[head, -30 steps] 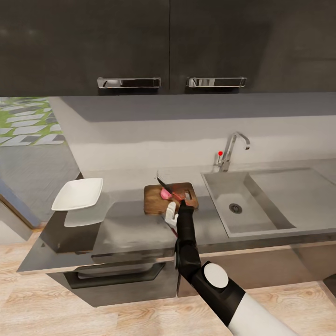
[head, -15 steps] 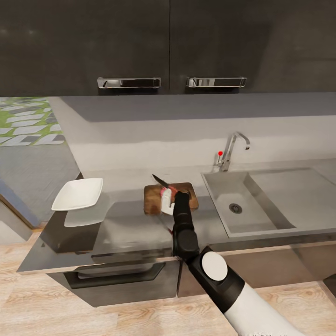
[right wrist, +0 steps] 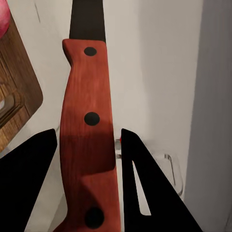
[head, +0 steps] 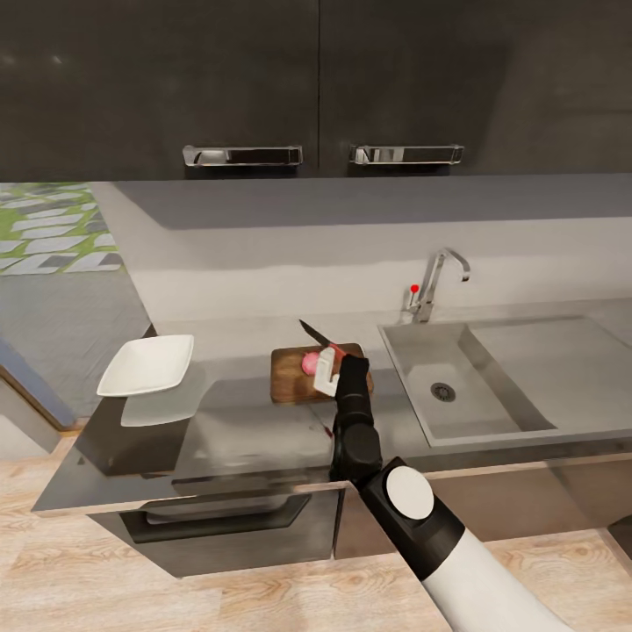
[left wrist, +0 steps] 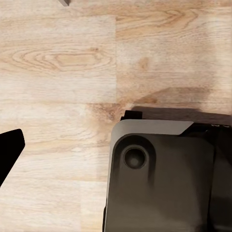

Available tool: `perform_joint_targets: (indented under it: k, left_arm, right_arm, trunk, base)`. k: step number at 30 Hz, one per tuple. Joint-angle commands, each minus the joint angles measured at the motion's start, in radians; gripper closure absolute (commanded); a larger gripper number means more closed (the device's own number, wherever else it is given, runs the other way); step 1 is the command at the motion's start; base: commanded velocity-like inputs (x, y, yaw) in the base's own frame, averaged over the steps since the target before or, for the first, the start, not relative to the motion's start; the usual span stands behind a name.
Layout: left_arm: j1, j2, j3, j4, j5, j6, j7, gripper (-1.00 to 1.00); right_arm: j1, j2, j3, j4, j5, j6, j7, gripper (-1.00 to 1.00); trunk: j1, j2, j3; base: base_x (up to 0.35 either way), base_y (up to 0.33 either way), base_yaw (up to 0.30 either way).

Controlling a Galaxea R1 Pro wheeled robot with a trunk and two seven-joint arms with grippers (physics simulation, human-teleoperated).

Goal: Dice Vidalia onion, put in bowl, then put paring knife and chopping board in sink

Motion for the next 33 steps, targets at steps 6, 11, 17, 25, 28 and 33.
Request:
perform_joint_targets:
  k: [6, 11, 17, 25, 28, 33]
  left_arm:
    - [-0.002, -0.001, -0.008, 0.004, 0.009, -0.006, 0.001, -1.00]
    - [-0.002, -0.001, -0.008, 0.004, 0.009, -0.006, 0.001, -1.00]
    - [-0.002, -0.001, -0.008, 0.004, 0.009, -0.006, 0.001, -1.00]
    - [-0.001, 0.007, -0.006, 0.003, 0.009, -0.007, 0.001, -1.00]
    - [-0.001, 0.009, -0.006, 0.003, 0.009, -0.007, 0.001, -1.00]
    - [-0.001, 0.010, -0.006, 0.003, 0.009, -0.007, 0.001, -1.00]
  right_arm:
    - [-0.001, 0.001, 0.000, -0.001, 0.010, 0.005, 0.009, 1.00]
    - [-0.001, 0.003, 0.000, 0.001, 0.009, 0.005, 0.008, 1.00]
    - [-0.001, 0.003, 0.000, 0.002, 0.007, 0.005, 0.007, 1.00]
    - [0.000, 0.034, 0.013, 0.009, 0.016, -0.014, 0.013, 1.00]
    - [0.000, 0.040, 0.019, -0.008, 0.017, -0.031, 0.013, 1.00]
    - [0.000, 0.041, 0.024, -0.015, 0.017, -0.059, 0.013, 1.00]
  trunk:
    - [0.001, -0.002, -0.002]
    - [0.001, -0.002, -0.002]
    - [0.001, -0.002, -0.002]
    - [0.001, -0.002, -0.002]
    - [0.001, -0.002, -0.002]
    - [0.001, -0.002, -0.002]
  base:
    - [0.000, 0.000, 0.000]
    - [0.000, 0.000, 0.000]
    - [0.000, 0.000, 0.000]
    - [0.000, 0.000, 0.000]
    - [0.000, 0.000, 0.000]
    - [0.000, 0.000, 0.000]
